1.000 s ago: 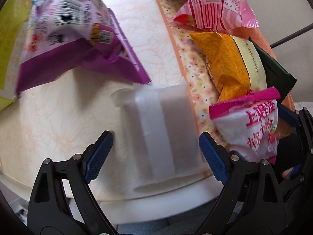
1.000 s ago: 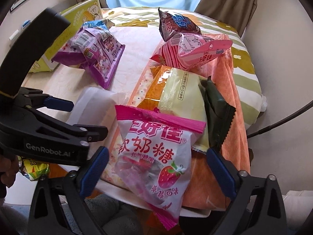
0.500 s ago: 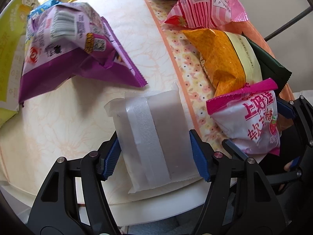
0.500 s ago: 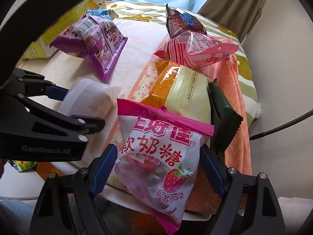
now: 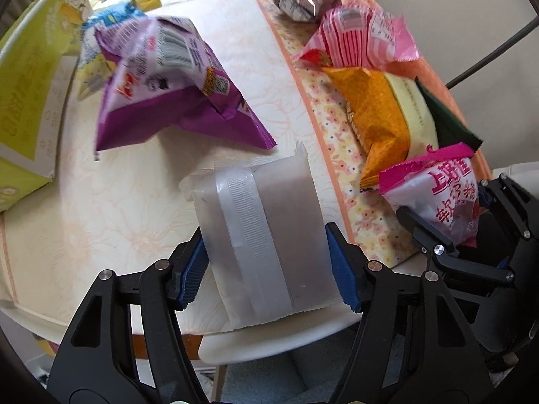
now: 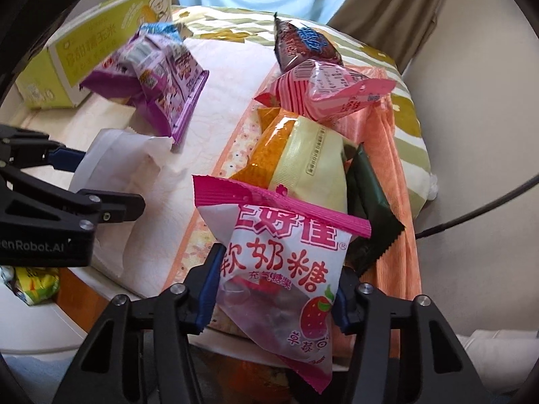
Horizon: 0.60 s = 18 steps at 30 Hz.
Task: Organize snacks
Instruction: 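Grasp the clear plastic packet with the left gripper while the right grasps the pink candy bag, then carry both bags over the cardboard box and release them inside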
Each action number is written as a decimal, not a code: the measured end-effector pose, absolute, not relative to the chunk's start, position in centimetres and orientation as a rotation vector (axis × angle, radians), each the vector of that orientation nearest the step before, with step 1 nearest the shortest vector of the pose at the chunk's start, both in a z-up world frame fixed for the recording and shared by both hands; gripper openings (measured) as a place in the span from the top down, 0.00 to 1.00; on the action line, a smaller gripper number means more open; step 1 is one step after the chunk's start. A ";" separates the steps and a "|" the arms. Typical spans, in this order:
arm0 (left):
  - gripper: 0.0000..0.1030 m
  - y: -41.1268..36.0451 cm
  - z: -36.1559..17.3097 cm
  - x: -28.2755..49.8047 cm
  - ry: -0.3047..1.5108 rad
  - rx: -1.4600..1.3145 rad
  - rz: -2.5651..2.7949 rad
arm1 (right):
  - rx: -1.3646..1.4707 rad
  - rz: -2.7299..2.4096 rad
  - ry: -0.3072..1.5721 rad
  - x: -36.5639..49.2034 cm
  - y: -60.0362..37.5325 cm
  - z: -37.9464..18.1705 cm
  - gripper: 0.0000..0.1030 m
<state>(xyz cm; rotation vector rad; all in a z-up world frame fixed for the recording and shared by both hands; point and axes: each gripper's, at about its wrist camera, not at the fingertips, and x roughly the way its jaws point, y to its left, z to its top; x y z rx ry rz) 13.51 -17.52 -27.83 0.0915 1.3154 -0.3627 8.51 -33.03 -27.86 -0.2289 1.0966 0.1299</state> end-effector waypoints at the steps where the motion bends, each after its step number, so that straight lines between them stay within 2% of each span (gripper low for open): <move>1: 0.40 -17.4 -27.3 13.3 1.306 0.088 -0.363 | -0.215 0.132 1.102 8.4 -33.2 -27.6 0.51; 14: 0.40 -14.9 -18.0 12.2 1.122 0.026 -0.328 | -0.144 0.174 0.955 8.7 -31.5 -20.3 0.51; 18: 0.40 -11.9 -15.0 12.9 1.060 -0.017 -0.310 | -0.170 0.196 0.919 9.8 -29.5 -18.0 0.51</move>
